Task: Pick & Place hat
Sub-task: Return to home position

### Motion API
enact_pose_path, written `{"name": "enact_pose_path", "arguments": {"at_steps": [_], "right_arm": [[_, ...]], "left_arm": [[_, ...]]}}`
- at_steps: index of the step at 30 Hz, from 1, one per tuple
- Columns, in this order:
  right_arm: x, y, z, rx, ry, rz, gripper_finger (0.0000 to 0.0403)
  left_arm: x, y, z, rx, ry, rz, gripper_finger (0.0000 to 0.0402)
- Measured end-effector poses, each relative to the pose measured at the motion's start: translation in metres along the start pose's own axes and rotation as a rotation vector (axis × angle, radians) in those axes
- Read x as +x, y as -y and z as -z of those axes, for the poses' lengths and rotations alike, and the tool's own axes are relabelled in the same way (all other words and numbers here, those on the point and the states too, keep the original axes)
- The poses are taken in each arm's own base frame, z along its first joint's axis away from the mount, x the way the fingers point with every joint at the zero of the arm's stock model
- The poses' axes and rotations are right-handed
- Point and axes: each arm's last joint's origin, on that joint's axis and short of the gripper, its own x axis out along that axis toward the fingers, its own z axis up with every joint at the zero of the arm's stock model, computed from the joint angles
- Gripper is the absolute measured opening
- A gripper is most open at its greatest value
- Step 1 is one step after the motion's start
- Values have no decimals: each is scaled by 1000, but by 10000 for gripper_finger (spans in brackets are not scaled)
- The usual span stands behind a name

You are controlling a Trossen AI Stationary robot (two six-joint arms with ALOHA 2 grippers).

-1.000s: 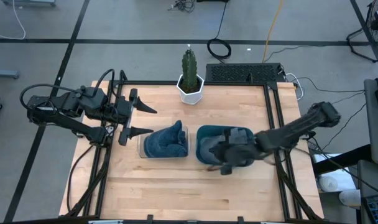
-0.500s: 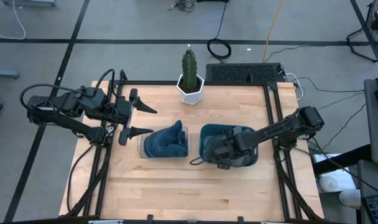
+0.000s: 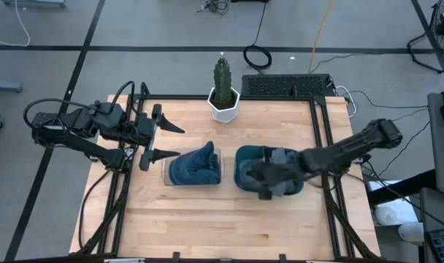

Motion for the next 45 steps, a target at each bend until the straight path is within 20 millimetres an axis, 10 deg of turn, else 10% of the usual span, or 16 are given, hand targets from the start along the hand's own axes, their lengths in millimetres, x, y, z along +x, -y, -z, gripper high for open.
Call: {"name": "enact_pose_path", "arguments": {"at_steps": [7,15,23,31,37,45], "right_arm": [[-53,-3,26,-182,470,-112,0],[-56,22,95,63,840,-164,0],[-40,46,167,229,882,-176,0],[-31,51,180,214,816,-193,0],[-32,56,180,149,836,-118,0],[-43,63,186,138,809,-98,0]], "left_arm": [[0,0,0,0,0,0,319],[0,0,0,0,0,1,319],[0,0,-2,37,22,-3,319],[1,0,0,80,8,-4,319],[15,2,53,58,-62,1,319],[-19,4,142,-57,150,-11,319]]}}
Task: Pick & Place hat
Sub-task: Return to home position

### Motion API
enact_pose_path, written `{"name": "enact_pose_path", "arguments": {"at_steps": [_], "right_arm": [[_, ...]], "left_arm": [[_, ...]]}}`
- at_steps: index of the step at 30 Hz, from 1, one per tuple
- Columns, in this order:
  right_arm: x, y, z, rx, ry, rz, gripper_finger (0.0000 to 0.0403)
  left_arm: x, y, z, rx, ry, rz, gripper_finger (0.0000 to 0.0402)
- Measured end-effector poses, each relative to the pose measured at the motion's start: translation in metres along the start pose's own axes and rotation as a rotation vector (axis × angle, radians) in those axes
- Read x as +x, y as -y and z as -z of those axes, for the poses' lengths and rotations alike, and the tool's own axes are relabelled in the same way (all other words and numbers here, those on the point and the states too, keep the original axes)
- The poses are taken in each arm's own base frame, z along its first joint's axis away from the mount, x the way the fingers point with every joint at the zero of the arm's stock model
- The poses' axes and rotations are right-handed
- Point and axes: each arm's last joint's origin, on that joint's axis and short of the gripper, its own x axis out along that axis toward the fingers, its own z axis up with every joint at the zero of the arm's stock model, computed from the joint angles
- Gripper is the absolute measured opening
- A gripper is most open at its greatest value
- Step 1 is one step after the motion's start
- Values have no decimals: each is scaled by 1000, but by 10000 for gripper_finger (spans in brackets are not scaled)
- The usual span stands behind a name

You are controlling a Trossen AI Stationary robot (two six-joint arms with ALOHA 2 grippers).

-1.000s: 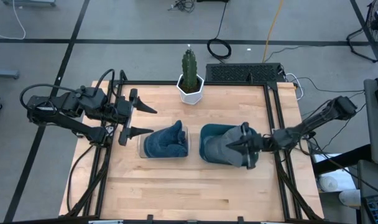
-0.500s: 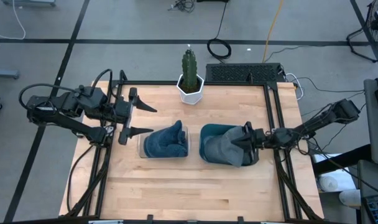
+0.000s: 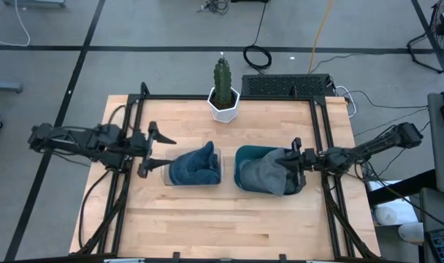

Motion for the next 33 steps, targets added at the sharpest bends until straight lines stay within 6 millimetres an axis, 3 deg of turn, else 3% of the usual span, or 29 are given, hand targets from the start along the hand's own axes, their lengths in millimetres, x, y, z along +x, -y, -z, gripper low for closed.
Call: {"name": "enact_pose_path", "arguments": {"at_steps": [7,13,23,33], "right_arm": [[-14,4,-5,-21,9,-1,0],[-24,7,-7,-18,17,-2,0],[-34,9,-10,-27,38,-32,0],[-34,9,-2,-40,-15,-33,0]], "left_arm": [[-24,1,67,-77,71,63,319],[-30,1,104,-59,90,84,319],[-36,1,134,-56,134,85,319],[-37,1,137,-50,102,83,319]]}}
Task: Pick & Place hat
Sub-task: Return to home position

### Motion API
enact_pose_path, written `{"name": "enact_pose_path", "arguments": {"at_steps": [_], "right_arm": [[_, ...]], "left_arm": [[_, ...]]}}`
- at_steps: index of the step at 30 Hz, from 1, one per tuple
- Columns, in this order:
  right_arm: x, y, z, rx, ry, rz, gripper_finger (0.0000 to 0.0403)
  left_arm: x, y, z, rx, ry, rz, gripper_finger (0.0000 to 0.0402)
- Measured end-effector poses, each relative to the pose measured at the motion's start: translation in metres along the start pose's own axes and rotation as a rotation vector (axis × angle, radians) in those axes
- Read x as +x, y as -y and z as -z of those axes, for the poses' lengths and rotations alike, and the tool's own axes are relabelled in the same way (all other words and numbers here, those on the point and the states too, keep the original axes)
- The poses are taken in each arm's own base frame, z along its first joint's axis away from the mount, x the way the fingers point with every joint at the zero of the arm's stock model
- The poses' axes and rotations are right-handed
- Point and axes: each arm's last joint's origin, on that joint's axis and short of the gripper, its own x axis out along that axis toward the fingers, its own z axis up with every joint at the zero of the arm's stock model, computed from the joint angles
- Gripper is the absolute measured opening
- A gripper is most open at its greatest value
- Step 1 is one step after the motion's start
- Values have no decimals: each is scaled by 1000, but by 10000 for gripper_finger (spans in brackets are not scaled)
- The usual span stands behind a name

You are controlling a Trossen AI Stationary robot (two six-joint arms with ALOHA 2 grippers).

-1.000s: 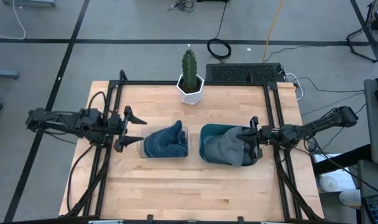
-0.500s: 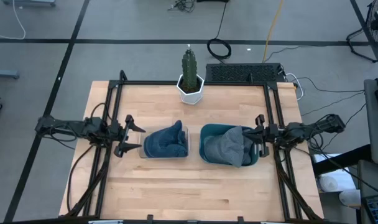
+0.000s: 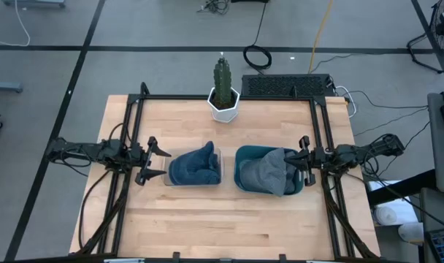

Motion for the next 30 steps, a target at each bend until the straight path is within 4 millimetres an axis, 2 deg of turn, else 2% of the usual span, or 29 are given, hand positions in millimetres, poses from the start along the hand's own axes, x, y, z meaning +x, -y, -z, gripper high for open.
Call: {"name": "enact_pose_path", "arguments": {"at_steps": [7,30], "right_arm": [[1,0,3,-17,-31,1,0],[1,0,3,-17,-30,2,0]], "left_arm": [[0,0,0,67,0,-8,319],[0,0,0,71,0,-9,319]]}}
